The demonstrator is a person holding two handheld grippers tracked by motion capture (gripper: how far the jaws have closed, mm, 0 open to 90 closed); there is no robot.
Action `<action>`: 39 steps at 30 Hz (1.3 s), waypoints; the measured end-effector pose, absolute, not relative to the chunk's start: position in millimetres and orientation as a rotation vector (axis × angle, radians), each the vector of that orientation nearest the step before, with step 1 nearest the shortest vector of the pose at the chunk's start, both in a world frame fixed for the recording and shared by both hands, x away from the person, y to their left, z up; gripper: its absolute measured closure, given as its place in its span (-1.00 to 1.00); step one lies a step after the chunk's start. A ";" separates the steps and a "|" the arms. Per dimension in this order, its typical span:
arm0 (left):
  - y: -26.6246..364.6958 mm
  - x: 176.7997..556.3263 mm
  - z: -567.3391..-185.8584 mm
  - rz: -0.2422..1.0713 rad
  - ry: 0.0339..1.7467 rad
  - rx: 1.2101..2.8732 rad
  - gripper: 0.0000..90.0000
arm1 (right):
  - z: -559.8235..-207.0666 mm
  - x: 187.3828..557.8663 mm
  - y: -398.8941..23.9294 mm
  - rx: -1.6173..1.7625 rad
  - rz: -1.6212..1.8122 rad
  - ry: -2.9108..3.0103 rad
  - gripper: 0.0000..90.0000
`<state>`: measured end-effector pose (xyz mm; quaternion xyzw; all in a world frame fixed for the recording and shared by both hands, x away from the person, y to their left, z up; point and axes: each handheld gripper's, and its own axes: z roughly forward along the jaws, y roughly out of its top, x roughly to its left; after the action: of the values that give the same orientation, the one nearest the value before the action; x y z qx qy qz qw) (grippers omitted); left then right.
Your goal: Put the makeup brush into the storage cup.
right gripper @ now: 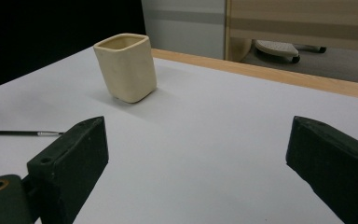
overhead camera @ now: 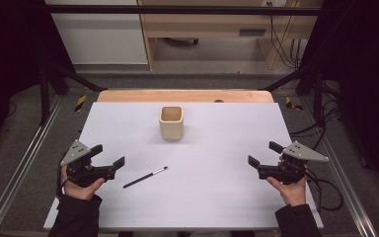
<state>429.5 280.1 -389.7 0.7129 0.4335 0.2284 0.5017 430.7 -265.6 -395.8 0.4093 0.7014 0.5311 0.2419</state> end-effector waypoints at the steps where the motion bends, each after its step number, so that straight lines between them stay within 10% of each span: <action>1: 279.7 429.7 -389.5 0.550 1.046 1.723 -0.90 | -395.7 430.6 -265.6 1.118 1.454 1.917 -0.87; 39: 244.0 441.7 -397.2 0.456 0.949 1.934 -0.88 | -400.5 432.1 -254.1 1.106 1.435 1.960 -0.87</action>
<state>441.7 244.0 -397.2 0.7830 0.3845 0.1846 0.4527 432.1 -254.1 -400.5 0.4027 0.7139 0.5228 0.2340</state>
